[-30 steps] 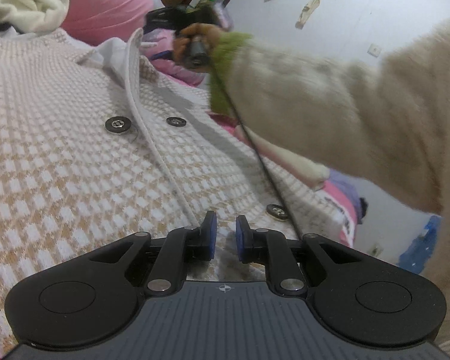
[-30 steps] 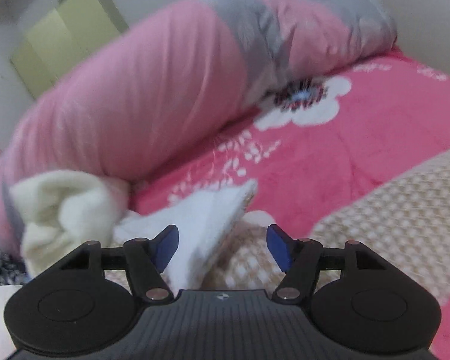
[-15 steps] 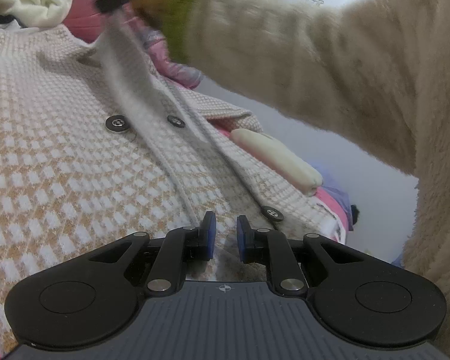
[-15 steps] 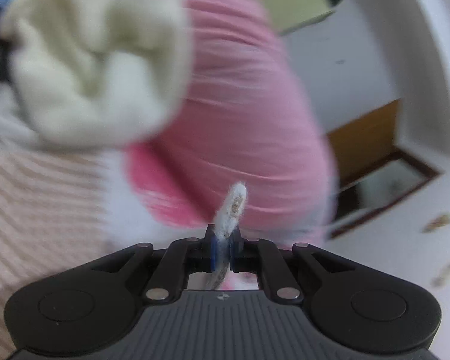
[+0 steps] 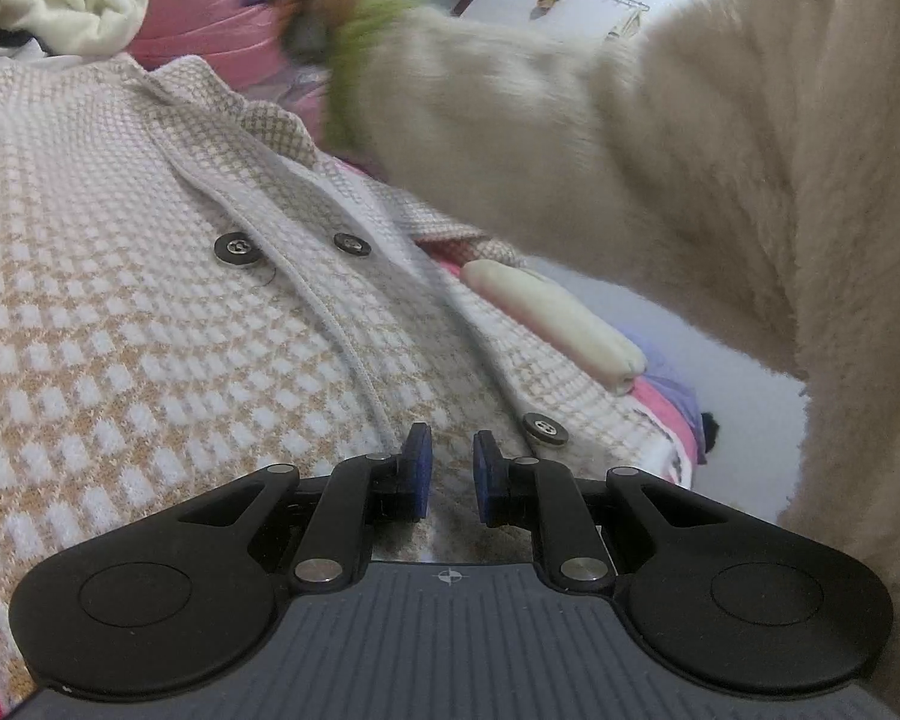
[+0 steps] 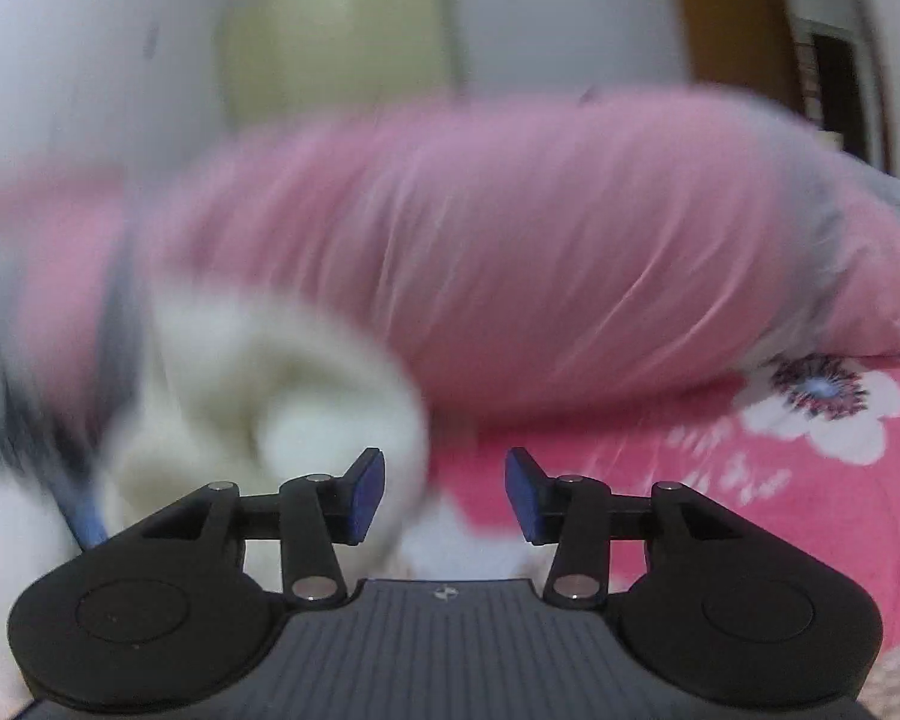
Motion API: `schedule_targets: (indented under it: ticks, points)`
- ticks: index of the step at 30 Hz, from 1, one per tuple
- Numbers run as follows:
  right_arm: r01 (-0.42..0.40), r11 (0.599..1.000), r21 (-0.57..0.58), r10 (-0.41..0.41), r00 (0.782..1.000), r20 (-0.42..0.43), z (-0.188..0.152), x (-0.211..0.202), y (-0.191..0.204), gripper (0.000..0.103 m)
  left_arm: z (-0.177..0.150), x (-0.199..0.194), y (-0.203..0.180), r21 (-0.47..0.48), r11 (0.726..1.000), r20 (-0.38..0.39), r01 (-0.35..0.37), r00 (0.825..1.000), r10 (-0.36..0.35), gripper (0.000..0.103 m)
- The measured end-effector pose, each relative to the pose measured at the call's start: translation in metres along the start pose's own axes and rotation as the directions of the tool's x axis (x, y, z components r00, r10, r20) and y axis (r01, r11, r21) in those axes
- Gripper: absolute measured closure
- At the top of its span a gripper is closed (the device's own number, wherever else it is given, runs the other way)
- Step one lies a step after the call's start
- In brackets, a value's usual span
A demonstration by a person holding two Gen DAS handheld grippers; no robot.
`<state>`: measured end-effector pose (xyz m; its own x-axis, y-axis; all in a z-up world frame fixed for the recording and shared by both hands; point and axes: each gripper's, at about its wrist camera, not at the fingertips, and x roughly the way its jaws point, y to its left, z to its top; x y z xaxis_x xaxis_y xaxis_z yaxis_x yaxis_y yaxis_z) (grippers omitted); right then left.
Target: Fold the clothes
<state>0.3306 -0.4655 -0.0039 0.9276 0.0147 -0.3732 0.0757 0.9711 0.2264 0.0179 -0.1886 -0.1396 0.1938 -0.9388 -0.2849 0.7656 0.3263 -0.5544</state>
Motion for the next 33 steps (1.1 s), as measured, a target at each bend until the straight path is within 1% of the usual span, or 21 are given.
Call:
schedule_targets:
  ticks: [1,2,3,5,6,7,8,9,11,13,15,17,19,21,23,25,27,28,33]
  points:
    - [0.021,1.0,0.002,-0.021,1.0,0.007,0.008,-0.011,-0.007,0.056,-0.001,-0.001,0.0,-0.001,1.0,0.0,0.0,1.0,0.0,0.089]
    - [0.05,0.998,-0.035,-0.051,0.999,-0.012,0.011,-0.016,-0.01,0.057,-0.001,-0.001,0.0,-0.002,1.0,0.001,0.0,1.0,0.0,0.089]
    - [0.078,0.993,-0.084,-0.082,0.996,-0.037,0.011,-0.021,-0.011,0.058,-0.001,-0.002,0.0,-0.003,1.0,0.001,0.001,1.0,-0.001,0.089]
    - [0.104,0.978,-0.179,-0.125,0.986,-0.111,0.003,-0.014,-0.011,0.064,-0.001,-0.002,0.001,-0.006,1.0,0.001,0.001,1.0,-0.001,0.089]
    - [0.106,0.971,-0.214,-0.141,0.978,-0.154,-0.006,-0.004,-0.011,0.064,0.0,-0.002,0.001,-0.006,1.0,0.002,0.0,1.0,0.0,0.089]
    - [0.103,0.965,-0.241,-0.153,0.968,-0.199,-0.016,0.01,-0.01,0.07,0.0,-0.002,0.001,-0.006,1.0,0.002,0.0,1.0,0.0,0.089]
    - [0.099,0.958,-0.268,-0.166,0.956,-0.242,-0.027,0.023,-0.009,0.079,0.0,-0.002,0.001,-0.006,1.0,0.002,0.0,1.0,0.0,0.088]
    - [0.093,0.951,-0.294,-0.181,0.941,-0.285,-0.038,0.036,-0.008,0.083,0.0,-0.001,0.001,-0.005,1.0,0.002,-0.001,1.0,0.001,0.089]
    - [0.089,0.942,-0.324,-0.204,0.918,-0.339,-0.057,0.067,-0.006,0.087,0.001,0.001,0.0,-0.005,1.0,0.002,-0.002,1.0,0.002,0.089]
    - [0.131,0.923,-0.361,-0.262,0.902,-0.344,-0.075,0.098,-0.006,0.088,0.001,0.002,0.0,-0.007,1.0,0.002,-0.002,1.0,0.002,0.089]
    - [0.195,0.902,-0.387,-0.326,0.892,-0.311,-0.086,0.123,-0.011,0.088,0.001,0.001,0.001,-0.013,1.0,0.003,0.001,1.0,-0.001,0.089]
    - [0.235,0.893,-0.385,-0.351,0.898,-0.266,-0.087,0.132,-0.014,0.088,0.001,0.001,0.003,-0.021,1.0,0.004,0.007,1.0,-0.007,0.089]
    - [0.252,0.902,-0.35,-0.351,0.9,-0.258,-0.081,0.134,-0.02,0.087,0.001,0.0,0.004,-0.028,1.0,0.004,0.011,1.0,-0.011,0.089]
    - [0.251,0.917,-0.31,-0.333,0.91,-0.248,-0.07,0.13,-0.028,0.086,0.001,0.0,0.004,-0.029,1.0,0.004,0.012,1.0,-0.012,0.089]
    - [0.246,0.941,-0.231,-0.295,0.933,-0.208,-0.057,0.115,-0.038,0.086,0.001,0.0,0.004,-0.029,1.0,0.004,0.012,1.0,-0.012,0.089]
    - [0.224,0.967,-0.12,-0.24,0.959,-0.153,-0.041,0.096,-0.051,0.085,0.0,-0.001,0.003,-0.027,1.0,0.004,0.011,1.0,-0.011,0.089]
    - [0.203,0.979,-0.023,-0.205,0.972,-0.113,-0.026,0.067,-0.068,0.085,-0.001,0.0,0.004,-0.027,1.0,0.004,0.011,1.0,-0.011,0.089]
    - [0.196,0.981,-0.011,-0.196,0.974,-0.111,-0.023,0.053,-0.073,0.085,-0.001,0.0,0.004,-0.027,1.0,0.004,0.011,1.0,-0.011,0.089]
    - [0.168,0.984,-0.066,-0.177,0.97,-0.167,-0.032,-0.009,-0.092,0.085,0.0,0.002,0.004,-0.028,1.0,0.003,0.011,1.0,-0.011,0.088]
